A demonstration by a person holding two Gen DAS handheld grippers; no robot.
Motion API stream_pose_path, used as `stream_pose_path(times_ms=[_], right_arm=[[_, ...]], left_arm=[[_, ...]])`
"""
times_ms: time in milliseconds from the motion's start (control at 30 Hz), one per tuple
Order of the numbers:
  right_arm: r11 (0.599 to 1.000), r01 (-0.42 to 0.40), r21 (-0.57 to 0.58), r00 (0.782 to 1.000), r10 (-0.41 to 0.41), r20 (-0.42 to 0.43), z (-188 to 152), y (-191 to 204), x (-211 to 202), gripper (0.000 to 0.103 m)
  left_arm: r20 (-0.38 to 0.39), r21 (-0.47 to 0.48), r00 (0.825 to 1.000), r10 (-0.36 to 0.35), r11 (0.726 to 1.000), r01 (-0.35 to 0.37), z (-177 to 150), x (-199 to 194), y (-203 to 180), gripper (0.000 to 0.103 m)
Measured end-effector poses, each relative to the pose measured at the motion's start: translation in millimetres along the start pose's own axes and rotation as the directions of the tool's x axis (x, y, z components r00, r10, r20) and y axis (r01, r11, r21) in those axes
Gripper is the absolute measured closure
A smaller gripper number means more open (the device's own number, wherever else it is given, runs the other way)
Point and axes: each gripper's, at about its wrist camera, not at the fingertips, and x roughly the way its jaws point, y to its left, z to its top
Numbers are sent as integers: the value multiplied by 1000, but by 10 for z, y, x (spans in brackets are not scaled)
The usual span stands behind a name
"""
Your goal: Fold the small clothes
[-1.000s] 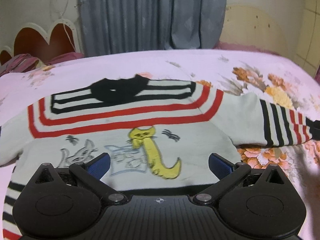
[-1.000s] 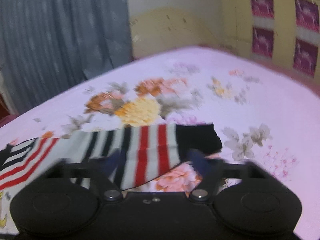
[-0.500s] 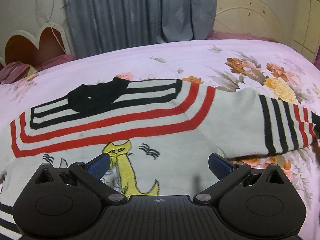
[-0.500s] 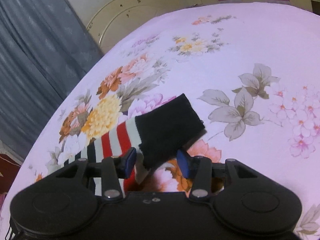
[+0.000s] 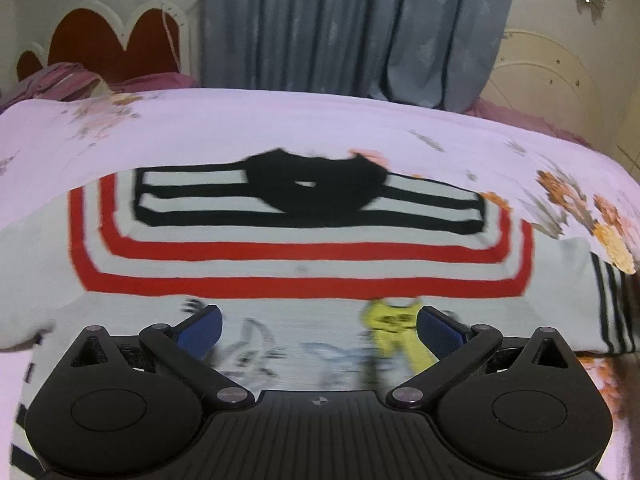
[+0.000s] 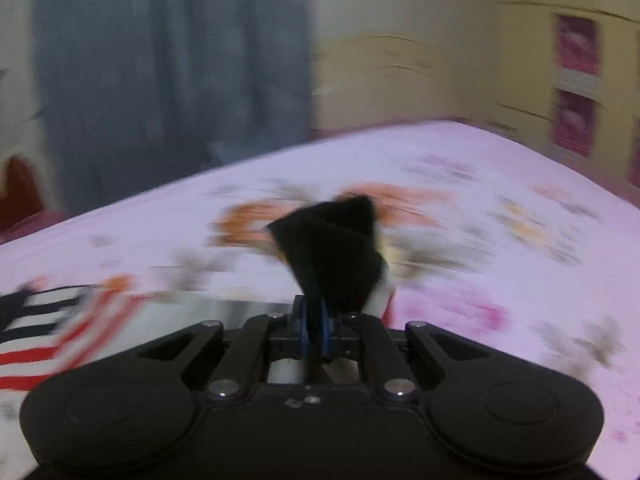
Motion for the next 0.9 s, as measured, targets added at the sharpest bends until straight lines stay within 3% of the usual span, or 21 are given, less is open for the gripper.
stream_pose_path(times_ms=[100,267,433,567,633,700,800,867,900], right_arm=[[989,-136,-61,990,134,-35,30,620,-29,96],[920,-343,-190,937,320,-139,-180,1753,-28,96],[845,-455,-281,887,401,-230,-502,2625,-17,96],[783,-505,-363,857,405,-320,-835,3147,52,93],[766,-503,-400,861,399,-317,-945,3176,45,86],[759,-528,-381,845,422,-329,-928,3139,-13,72],[788,-521,-327,850,446,-280,-811,2943,-151,68],[812,-510,-285,857,449,-255,-703,2746,-204,75],[827,-493,-270,867,441,-232,-648,2634,-232,77]], left_arm=[[-2,-47,1000,-7,999,7,-12,-5,322,0],[1,-117,999,-47,992,47,-95,-92,809,0],[12,-174,999,-44,984,46,-182,-167,1174,0],[15,-194,999,-52,980,54,-203,-173,1319,1],[25,-200,997,-70,977,73,-181,-151,1323,1],[32,-212,994,-102,971,107,-151,-117,1292,1],[35,-242,981,-190,951,193,-96,2,1160,1],[25,-247,966,-256,935,254,-55,137,1007,28],[1,-247,960,-281,930,273,-32,249,903,30]])
